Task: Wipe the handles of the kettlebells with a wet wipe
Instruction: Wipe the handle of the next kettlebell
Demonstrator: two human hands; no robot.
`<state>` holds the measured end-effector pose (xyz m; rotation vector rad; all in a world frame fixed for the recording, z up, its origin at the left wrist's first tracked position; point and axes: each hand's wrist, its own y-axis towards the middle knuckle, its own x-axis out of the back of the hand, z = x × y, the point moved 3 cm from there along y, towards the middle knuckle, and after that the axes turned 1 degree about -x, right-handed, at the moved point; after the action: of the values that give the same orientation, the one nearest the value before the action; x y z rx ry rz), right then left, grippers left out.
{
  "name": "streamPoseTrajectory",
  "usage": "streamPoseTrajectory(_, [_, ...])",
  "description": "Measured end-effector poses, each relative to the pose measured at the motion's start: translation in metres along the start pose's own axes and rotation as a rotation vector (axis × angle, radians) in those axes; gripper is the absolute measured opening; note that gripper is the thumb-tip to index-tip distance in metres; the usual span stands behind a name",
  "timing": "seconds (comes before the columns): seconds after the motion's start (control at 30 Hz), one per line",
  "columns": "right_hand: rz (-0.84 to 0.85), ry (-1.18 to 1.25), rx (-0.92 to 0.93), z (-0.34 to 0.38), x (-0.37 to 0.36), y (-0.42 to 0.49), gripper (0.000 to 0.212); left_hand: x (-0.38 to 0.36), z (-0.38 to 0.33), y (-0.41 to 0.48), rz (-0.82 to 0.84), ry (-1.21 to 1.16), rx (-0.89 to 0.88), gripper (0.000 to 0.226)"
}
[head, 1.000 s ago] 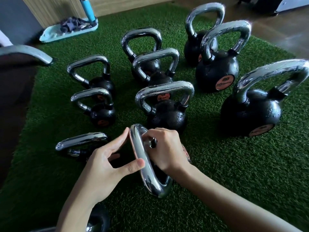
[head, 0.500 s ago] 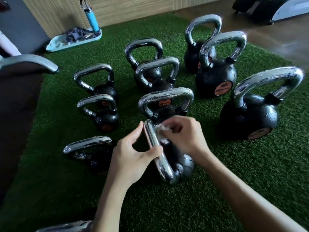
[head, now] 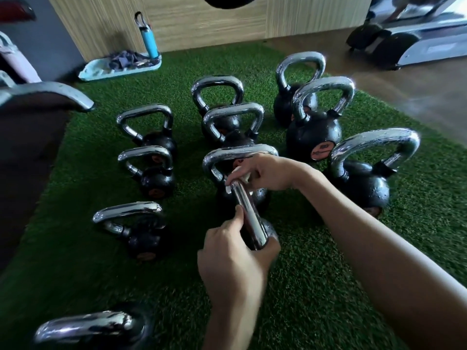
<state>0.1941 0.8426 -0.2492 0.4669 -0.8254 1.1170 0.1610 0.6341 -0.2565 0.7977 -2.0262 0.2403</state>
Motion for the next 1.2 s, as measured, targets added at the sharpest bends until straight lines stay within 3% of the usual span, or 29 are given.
streamPoseTrajectory(0.17, [-0.104,-0.104,-0.065,-0.004,0.002,-0.013,0.043,0.023,0.031,0.024,0.251,-0.128,-0.151,0.093])
streamPoseTrajectory(0.3, [-0.212,-0.047,-0.121,-0.012,0.003,-0.054,0.039,0.045,0.039,0.044,0.434,-0.053,-0.293,0.083])
streamPoseTrajectory(0.4, [-0.260,-0.088,-0.140,-0.012,0.003,-0.080,0.042,0.056,0.037,0.058,0.466,-0.029,-0.361,0.069])
streamPoseTrajectory(0.63, [-0.279,-0.070,-0.281,0.006,-0.002,-0.130,0.038,0.062,0.049,0.078,0.468,-0.040,-0.418,0.048])
streamPoseTrajectory(0.83, [-0.281,-0.111,-0.274,0.020,-0.018,-0.163,0.032,0.057,0.054,0.082,0.443,-0.142,-0.484,0.037])
streamPoseTrajectory(1.0, [-0.338,-0.097,-0.252,0.011,-0.017,-0.163,0.047,0.052,0.055,0.070,0.329,-0.209,-0.447,0.032])
streamPoseTrajectory(1.2, [-0.378,-0.030,-0.279,0.008,-0.015,-0.163,0.037,0.050,0.053,0.046,0.189,-0.192,-0.437,0.034])
